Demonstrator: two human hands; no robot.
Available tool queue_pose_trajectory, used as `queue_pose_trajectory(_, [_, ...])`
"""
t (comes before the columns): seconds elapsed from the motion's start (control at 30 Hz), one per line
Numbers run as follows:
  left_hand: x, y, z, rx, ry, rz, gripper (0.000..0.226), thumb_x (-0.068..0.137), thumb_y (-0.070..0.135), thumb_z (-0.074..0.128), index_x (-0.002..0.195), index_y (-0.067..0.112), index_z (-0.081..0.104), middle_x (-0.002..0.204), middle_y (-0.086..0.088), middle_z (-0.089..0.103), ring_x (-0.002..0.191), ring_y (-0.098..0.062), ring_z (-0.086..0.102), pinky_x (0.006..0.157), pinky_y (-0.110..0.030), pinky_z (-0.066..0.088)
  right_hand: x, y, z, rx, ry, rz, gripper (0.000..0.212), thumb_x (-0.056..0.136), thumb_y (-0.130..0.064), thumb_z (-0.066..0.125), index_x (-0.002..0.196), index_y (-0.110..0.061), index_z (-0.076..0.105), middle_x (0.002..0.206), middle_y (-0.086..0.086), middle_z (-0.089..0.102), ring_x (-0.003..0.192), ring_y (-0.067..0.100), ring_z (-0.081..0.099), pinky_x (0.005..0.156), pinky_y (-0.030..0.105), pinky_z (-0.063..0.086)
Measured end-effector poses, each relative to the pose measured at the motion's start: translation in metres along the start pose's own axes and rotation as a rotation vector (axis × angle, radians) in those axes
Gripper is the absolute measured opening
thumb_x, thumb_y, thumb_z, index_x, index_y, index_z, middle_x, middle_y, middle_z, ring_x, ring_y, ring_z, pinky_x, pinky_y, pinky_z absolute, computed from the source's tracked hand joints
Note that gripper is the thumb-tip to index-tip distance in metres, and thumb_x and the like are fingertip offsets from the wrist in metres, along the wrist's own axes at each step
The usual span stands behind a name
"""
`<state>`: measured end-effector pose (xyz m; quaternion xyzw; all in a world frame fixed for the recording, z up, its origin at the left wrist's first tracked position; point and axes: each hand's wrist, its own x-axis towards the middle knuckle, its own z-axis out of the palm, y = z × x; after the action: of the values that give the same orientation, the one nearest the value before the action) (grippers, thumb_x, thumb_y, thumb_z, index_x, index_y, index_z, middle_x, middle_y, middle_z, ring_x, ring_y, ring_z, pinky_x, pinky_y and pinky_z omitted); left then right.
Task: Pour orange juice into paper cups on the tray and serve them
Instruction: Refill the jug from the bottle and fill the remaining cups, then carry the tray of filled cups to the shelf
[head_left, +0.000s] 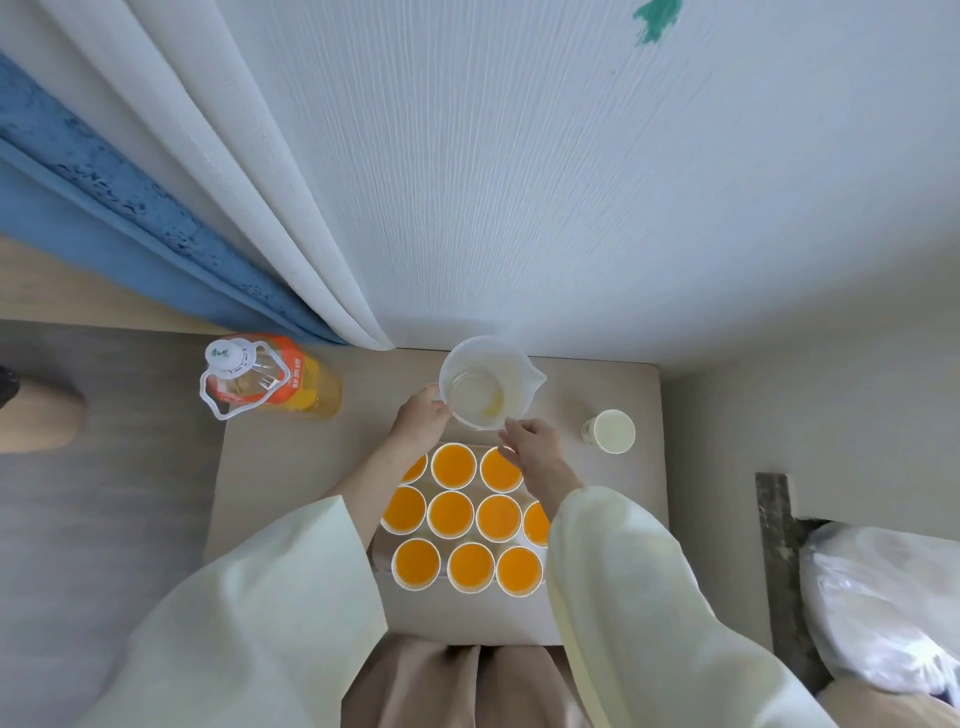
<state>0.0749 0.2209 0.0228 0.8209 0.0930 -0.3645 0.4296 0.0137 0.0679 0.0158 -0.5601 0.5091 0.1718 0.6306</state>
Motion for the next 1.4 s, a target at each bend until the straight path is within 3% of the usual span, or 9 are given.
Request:
queue_pose_trajectory(0.13, [-0.014, -0.006, -0.002, -0.016, 0.022, -0.024, 0.04, 0.101, 0.019, 0.043, 0.141, 0.014, 0.043, 0.137, -0.009, 0.051, 0.123, -0.026, 0.05, 0.1, -0.037, 0.043, -0.009, 0.01, -0.012, -0.066, 0.056, 0.02, 0.017, 0.095, -0.031, 0.06, 0.09, -0.014, 0.058, 0.087, 0.001, 0.063, 0.093, 0.019, 0.064, 0.078, 0.028, 0.055])
queue_pose_trajectory(0.23, [-0.025, -0.015, -0.005, 0.009, 0.047, -0.062, 0.04, 0.101, 0.019, 0.042, 0.14, 0.008, 0.044, 0.133, -0.014, 0.054, 0.12, -0.028, 0.052, 0.102, -0.04, 0.043, -0.015, 0.025, -0.027, -0.096, 0.136, 0.022, 0.019, 0.097, -0.021, 0.055, 0.105, -0.005, 0.061, 0.084, 0.005, 0.064, 0.087, 0.019, 0.065, 0.082, 0.033, 0.057])
queue_pose_trajectory(0.4, [-0.048, -0.034, -0.009, -0.063, 0.149, -0.124, 0.022, 0.099, 0.015, 0.043, 0.105, 0.007, 0.062, 0.111, -0.016, 0.064, 0.104, -0.031, 0.062, 0.091, -0.041, 0.048, -0.039, 0.048, -0.056, -0.119, 0.306, 0.019, 0.016, 0.099, -0.02, 0.049, 0.099, -0.01, 0.062, 0.076, 0.006, 0.065, 0.075, 0.022, 0.064, 0.082, 0.039, 0.057])
queue_pose_trajectory(0.63, [-0.098, -0.081, -0.001, -0.166, 0.359, -0.263, 0.02, 0.097, 0.009, 0.039, 0.088, 0.006, 0.057, 0.091, -0.021, 0.068, 0.086, -0.035, 0.066, 0.078, -0.035, 0.05, -0.052, 0.097, -0.104, -0.14, 0.462, 0.067, 0.021, 0.097, -0.02, 0.045, 0.094, -0.007, 0.061, 0.084, 0.012, 0.064, 0.078, 0.027, 0.062, 0.077, 0.04, 0.055])
queue_pose_trajectory(0.77, [-0.114, -0.118, 0.013, -0.196, 0.435, -0.336, 0.019, 0.095, 0.006, 0.039, 0.088, 0.003, 0.057, 0.085, -0.018, 0.062, 0.076, -0.03, 0.06, 0.071, -0.03, 0.043, -0.042, 0.131, -0.126, -0.152, 0.414, 0.13, 0.03, 0.093, -0.031, 0.04, 0.093, -0.01, 0.062, 0.079, 0.011, 0.062, 0.071, 0.027, 0.059, 0.069, 0.035, 0.053])
queue_pose_trajectory(0.97, [-0.109, -0.184, 0.041, -0.085, 0.412, -0.405, 0.025, 0.094, 0.01, 0.04, 0.099, -0.003, 0.06, 0.097, -0.021, 0.065, 0.093, -0.036, 0.06, 0.078, -0.037, 0.045, -0.01, 0.173, -0.137, -0.202, 0.303, 0.162, 0.02, 0.094, -0.016, 0.046, 0.103, -0.013, 0.064, 0.073, 0.004, 0.061, 0.07, 0.021, 0.056, 0.068, 0.031, 0.048])
queue_pose_trajectory(1.17, [-0.082, -0.229, 0.06, 0.024, 0.415, -0.407, 0.022, 0.092, 0.006, 0.043, 0.091, -0.005, 0.061, 0.102, -0.024, 0.063, 0.099, -0.04, 0.056, 0.073, -0.036, 0.039, 0.03, 0.195, -0.129, -0.408, 0.303, 0.065, 0.022, 0.097, -0.016, 0.047, 0.107, -0.016, 0.066, 0.091, 0.005, 0.065, 0.087, 0.023, 0.059, 0.077, 0.031, 0.051])
queue_pose_trajectory(1.27, [-0.064, -0.246, 0.067, 0.043, 0.425, -0.361, 0.027, 0.095, 0.008, 0.048, 0.113, -0.003, 0.064, 0.119, -0.02, 0.063, 0.114, -0.037, 0.054, 0.087, -0.034, 0.041, 0.048, 0.202, -0.124, -0.424, 0.308, 0.031, 0.021, 0.098, -0.016, 0.048, 0.112, -0.014, 0.064, 0.103, 0.008, 0.065, 0.089, 0.022, 0.057, 0.075, 0.03, 0.048])
queue_pose_trajectory(1.4, [-0.05, -0.253, 0.071, -0.003, 0.413, -0.295, 0.026, 0.096, 0.011, 0.052, 0.116, -0.001, 0.062, 0.12, -0.019, 0.063, 0.113, -0.035, 0.055, 0.083, -0.029, 0.037, 0.064, 0.211, -0.121, -0.419, 0.293, -0.025, 0.019, 0.096, -0.023, 0.057, 0.111, -0.014, 0.065, 0.104, 0.006, 0.068, 0.089, 0.021, 0.061, 0.07, 0.029, 0.051])
